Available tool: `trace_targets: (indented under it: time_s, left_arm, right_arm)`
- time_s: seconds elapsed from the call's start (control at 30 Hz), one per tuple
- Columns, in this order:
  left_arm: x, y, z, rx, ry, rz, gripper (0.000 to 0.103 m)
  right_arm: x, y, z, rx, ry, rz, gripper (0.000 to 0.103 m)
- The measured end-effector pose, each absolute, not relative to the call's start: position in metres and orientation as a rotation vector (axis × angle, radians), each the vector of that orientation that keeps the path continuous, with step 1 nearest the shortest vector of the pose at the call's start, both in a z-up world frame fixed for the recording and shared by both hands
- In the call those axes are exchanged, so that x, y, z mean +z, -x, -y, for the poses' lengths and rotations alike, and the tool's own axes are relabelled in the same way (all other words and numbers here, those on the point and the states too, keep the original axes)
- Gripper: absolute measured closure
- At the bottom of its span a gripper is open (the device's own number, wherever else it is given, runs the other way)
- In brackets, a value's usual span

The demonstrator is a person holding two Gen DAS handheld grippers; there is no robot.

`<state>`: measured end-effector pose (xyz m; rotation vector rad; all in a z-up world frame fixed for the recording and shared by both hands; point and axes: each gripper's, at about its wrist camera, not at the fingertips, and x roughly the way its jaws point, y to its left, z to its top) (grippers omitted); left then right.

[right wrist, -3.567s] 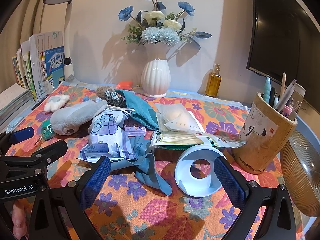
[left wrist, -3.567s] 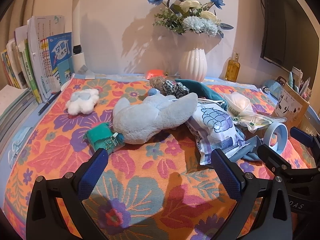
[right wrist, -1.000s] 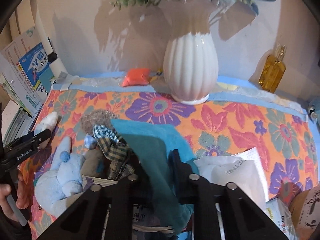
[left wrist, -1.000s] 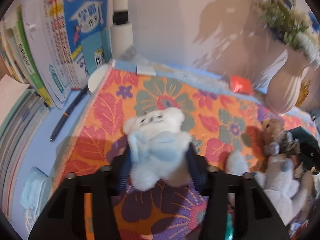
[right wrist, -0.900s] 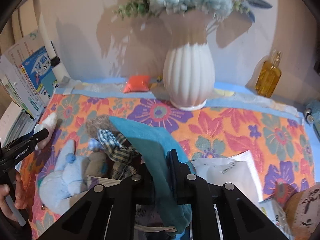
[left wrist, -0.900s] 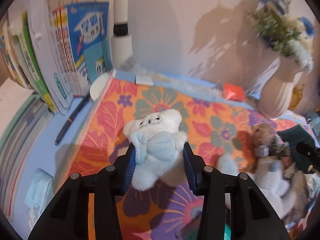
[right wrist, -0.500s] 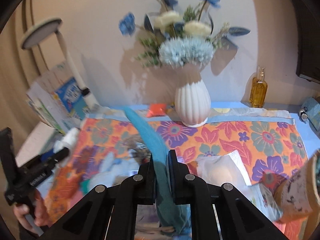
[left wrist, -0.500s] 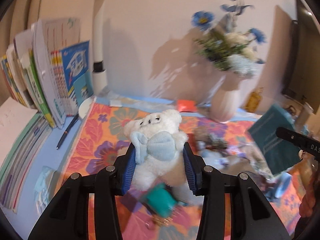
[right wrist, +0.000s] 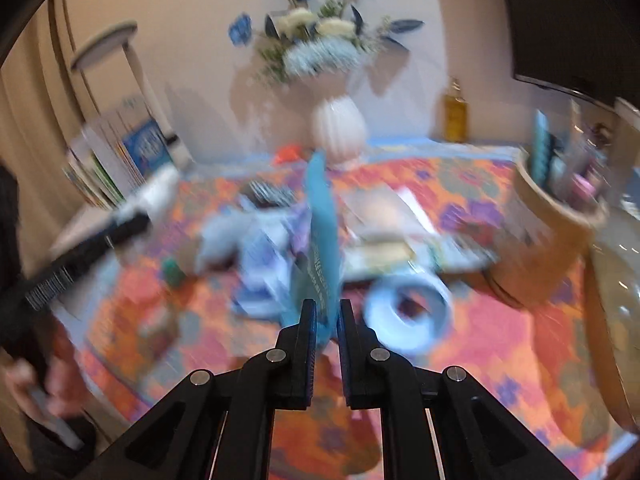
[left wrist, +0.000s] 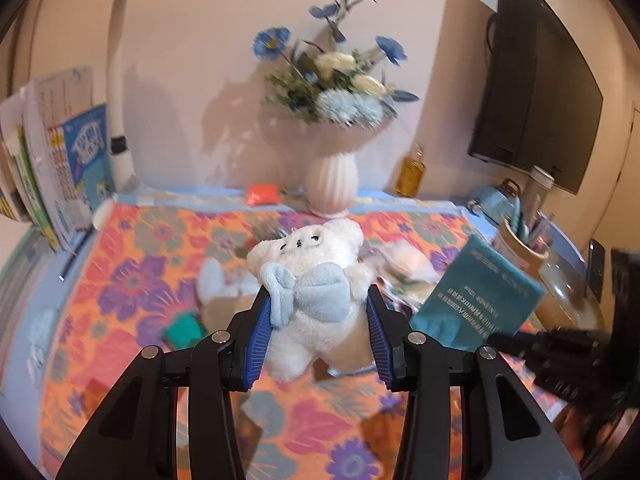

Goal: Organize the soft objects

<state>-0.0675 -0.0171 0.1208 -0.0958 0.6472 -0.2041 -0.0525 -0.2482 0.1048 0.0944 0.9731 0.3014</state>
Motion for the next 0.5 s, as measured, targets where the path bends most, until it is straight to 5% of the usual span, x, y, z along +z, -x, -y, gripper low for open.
trace_targets:
  time_s: [0.2,0.27,0.5]
  left_arm:
    - [0.104,0.079,0.024,-0.224,0.096,-0.681,0.062]
    - [0.102,0.081,0.020,-0.223,0.089,-0.682,0.061]
    - [0.094,0.077,0.012,-0.226,0.100,-0.697,0.061]
  right_arm:
    - [0.081,0.061,0.277,0.278,-0.206,-1.090,0.079]
    - [0.077,0.066,0.285,0.267,-0.239,-1.097,0.043]
    - [0.070,0.060,0.287,0.232,-0.247,-1.047,0.021]
